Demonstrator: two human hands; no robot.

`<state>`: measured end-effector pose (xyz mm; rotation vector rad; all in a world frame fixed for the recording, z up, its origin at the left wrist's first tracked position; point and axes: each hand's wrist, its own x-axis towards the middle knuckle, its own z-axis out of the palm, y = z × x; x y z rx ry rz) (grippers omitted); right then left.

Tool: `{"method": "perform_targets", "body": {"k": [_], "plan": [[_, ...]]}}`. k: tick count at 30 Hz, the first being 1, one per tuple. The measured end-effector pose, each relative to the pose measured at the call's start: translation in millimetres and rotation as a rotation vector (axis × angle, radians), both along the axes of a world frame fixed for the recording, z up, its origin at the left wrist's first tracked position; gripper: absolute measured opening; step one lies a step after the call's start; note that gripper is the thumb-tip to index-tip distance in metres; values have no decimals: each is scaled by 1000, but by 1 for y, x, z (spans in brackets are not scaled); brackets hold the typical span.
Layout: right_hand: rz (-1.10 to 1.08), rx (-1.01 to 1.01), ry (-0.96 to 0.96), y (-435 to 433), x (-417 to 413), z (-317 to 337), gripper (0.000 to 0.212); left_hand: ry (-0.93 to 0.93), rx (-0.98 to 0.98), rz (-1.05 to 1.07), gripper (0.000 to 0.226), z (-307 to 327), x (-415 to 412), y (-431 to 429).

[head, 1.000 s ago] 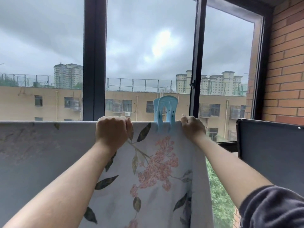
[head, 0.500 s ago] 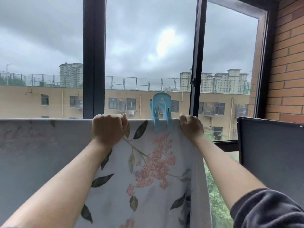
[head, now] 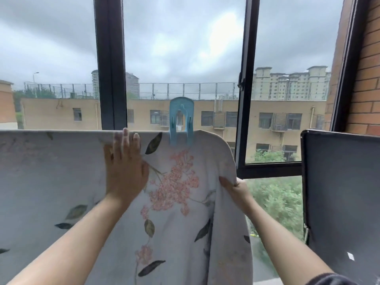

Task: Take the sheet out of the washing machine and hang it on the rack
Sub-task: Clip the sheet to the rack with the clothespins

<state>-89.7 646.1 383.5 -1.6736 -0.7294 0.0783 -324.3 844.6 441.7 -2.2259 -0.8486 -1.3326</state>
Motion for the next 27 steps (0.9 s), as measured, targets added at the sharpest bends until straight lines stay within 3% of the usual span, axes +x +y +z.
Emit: {"method": "perform_targets", "body": {"k": [3,6,9,13,15,17,18,22,27], "plan": [[72,-27,53,-11,-1,-34,11,190,-131,-63,63,-59,27,-34],[188,-184,-7,-27,3,-55,6,325,-389,-135,73,-112,49,-78],[221,-487,-152,-47,19,-61,17,396,-601,-208,66,-134,69,-110],[73,-928,-411,-81,53,-41,24,373,-644,-299,45,-128,89,-136],[-126,-919,-482,-94,70,-23,19,356,-637,-330,40,-120,97,-144],[-278,-711,-456,-103,83,-14,23,353,-648,-344,38,-113,105,-152],[-288,-660,-443,-107,87,-13,26,357,-656,-348,36,-111,109,-157],[-190,-816,-507,-111,85,-22,26,391,-684,-371,30,-113,120,-169],[-179,-589,-304,-108,79,-43,17,421,-752,-464,44,-126,129,-173]]}}
